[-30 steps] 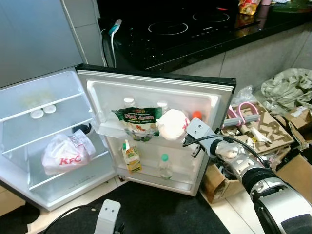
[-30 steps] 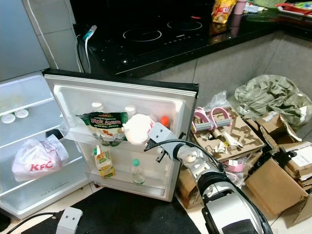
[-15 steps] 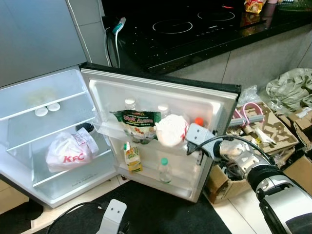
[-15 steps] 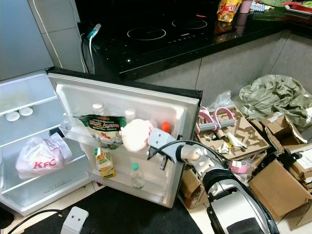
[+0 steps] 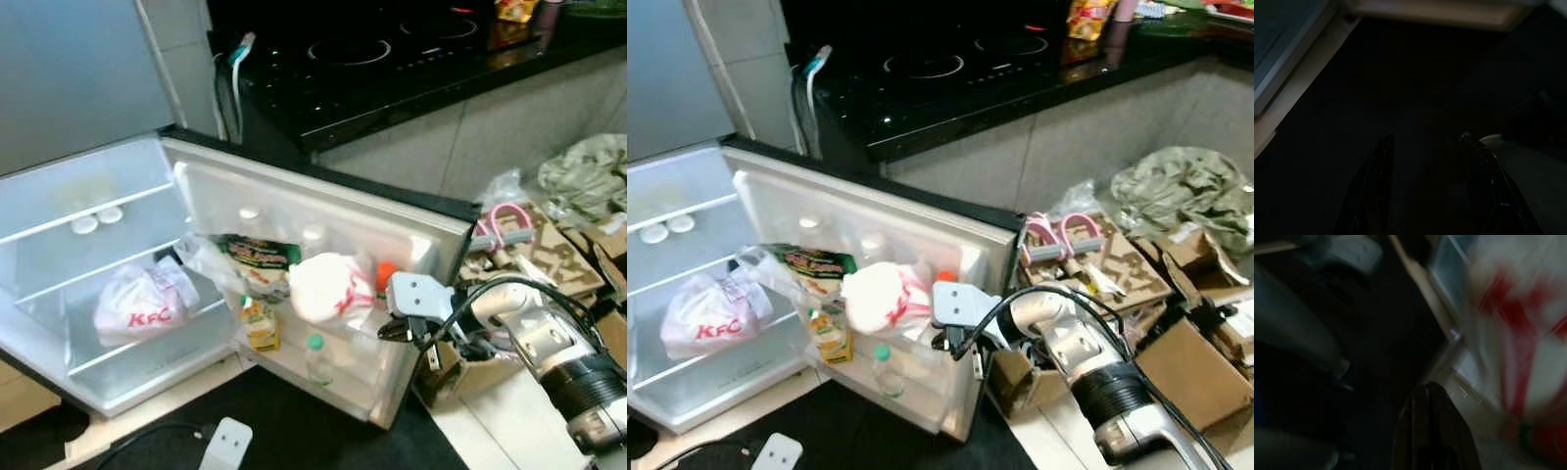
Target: Restocking fridge
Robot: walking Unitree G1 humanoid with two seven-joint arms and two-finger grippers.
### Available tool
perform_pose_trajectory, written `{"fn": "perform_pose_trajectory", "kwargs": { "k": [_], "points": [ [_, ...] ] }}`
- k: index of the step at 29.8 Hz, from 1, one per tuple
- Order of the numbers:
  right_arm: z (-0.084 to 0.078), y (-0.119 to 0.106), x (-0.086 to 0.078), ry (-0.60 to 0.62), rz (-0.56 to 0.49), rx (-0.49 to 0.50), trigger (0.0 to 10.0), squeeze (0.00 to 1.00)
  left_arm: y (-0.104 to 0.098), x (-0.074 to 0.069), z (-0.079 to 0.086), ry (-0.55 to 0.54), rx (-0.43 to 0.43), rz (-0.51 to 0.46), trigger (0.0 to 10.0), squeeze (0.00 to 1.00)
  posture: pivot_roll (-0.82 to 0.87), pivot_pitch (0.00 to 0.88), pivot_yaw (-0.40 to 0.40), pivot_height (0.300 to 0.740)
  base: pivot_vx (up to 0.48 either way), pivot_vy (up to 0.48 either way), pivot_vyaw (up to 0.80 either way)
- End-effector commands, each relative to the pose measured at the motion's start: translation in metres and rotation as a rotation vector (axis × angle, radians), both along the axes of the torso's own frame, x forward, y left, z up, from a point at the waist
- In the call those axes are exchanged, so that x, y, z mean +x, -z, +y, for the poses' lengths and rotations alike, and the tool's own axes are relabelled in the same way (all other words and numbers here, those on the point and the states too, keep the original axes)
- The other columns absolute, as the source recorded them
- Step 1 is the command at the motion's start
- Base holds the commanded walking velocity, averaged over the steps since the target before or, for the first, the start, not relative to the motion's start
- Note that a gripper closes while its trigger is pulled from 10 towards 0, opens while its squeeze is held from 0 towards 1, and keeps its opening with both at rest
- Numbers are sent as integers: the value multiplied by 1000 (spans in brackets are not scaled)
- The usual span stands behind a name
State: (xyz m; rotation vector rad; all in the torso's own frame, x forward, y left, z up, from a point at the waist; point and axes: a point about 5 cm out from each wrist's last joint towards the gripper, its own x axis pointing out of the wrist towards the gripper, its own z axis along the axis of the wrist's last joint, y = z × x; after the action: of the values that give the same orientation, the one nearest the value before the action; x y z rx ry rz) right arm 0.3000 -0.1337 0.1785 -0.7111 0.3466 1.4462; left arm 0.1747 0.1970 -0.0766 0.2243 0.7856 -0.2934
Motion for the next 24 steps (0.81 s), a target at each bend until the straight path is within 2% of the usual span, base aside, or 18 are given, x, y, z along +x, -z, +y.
{"fn": "perform_pose_trajectory", "kwargs": {
  "k": [1,4,6,7,9,10,12,13,15,16,17,18,19,20,21,22,23,24],
  "points": [
    [8,-17,-12,-62,17,56,10000,0,2,-5,6,2,19,39,10000,0,-66,118,26,740,0,0,0],
    [12,-44,-25,-122,4,148,10000,0,1,-2,12,-7,24,49,10000,0,-74,109,26,740,0,0,0],
    [18,-86,-33,-168,-32,319,10000,0,-1,-1,20,-16,32,59,10000,0,-77,103,25,740,0,0,0],
    [18,-86,-33,-168,-32,319,10000,0,-1,-1,20,-16,32,59,10000,0,-77,103,25,740,0,0,0],
    [20,-136,-34,-179,-105,564,10000,0,-1,-1,23,-22,36,66,10000,0,-79,96,27,740,0,0,0],
    [20,-136,-34,-179,-105,564,10000,0,-1,-1,23,-22,36,66,10000,0,-79,96,27,740,0,0,0],
    [13,-175,-28,-126,-195,773,10000,0,-1,-2,23,-23,36,68,10000,0,-81,89,27,740,0,0,0],
    [13,-175,-28,-126,-195,773,10000,0,-1,-2,23,-23,36,68,10000,0,-81,89,27,740,0,0,0],
    [-14,-206,-4,125,-300,963,10000,0,0,-2,19,-25,36,68,10000,0,-84,84,27,740,0,0,0],
    [-14,-206,-4,125,-300,963,10000,0,0,-2,19,-25,36,68,10000,0,-84,84,27,740,0,0,0],
    [-48,-208,24,465,-383,970,10000,0,2,-3,15,-33,38,72,10000,0,-88,79,27,740,0,0,0],
    [-48,-208,24,465,-383,970,10000,0,2,-3,15,-33,38,72,10000,0,-88,79,27,740,0,0,0],
    [-79,-179,46,741,-468,794,10000,0,4,-6,12,-49,38,81,10000,0,-90,78,27,740,0,0,0],
    [-96,-157,54,881,-469,730,10000,0,6,-8,12,-57,44,91,10000,0,-90,78,27,740,0,0,0],
    [-96,-157,54,881,-469,730,10000,0,6,-8,12,-57,44,91,10000,0,-90,78,27,740,0,0,0],
    [-119,-120,62,1063,-456,642,10000,0,7,-12,14,-68,51,104,10000,0,-90,78,27,740,0,0,0],
    [-119,-120,62,1063,-456,642,10000,0,7,-12,14,-68,51,104,10000,0,-90,78,27,740,0,0,0],
    [-132,-94,63,1163,-429,594,10000,0,8,-15,16,-74,55,110,10000,0,-100,78,27,740,0,0,0]
  ]
}}
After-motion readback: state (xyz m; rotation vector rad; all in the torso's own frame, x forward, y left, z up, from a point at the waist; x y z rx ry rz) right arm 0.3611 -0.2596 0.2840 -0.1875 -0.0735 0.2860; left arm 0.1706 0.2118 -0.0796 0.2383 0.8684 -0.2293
